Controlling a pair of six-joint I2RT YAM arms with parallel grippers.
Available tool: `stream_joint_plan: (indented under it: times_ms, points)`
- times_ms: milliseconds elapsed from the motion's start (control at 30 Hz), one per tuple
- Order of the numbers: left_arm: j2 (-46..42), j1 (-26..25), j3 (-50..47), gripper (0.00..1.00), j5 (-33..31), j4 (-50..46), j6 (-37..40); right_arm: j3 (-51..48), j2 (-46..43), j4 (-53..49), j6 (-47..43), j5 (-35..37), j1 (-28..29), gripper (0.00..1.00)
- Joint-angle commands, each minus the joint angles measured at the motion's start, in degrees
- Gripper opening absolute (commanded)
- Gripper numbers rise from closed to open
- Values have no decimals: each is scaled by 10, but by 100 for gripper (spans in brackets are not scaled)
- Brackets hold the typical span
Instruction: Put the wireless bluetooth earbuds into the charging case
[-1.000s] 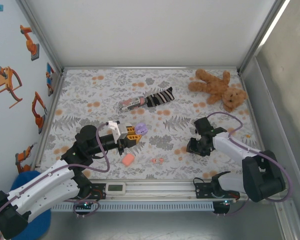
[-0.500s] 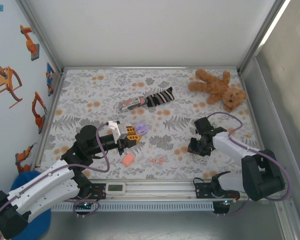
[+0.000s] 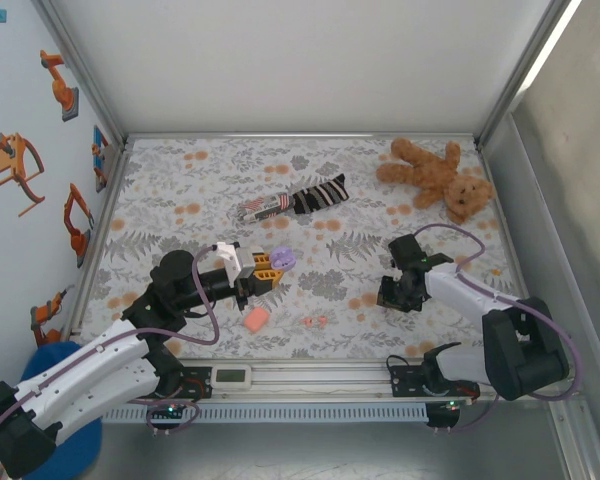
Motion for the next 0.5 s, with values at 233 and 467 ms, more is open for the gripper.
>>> stream_joint_plan:
  times_ms: [233,467]
  points:
    - [0,-3,6,0,9,5,0,9,18,9,-16,-11,-1,22]
    - [4,-3,4,0,7,8,-3,18,-10,-5,-34,-3,-1,22]
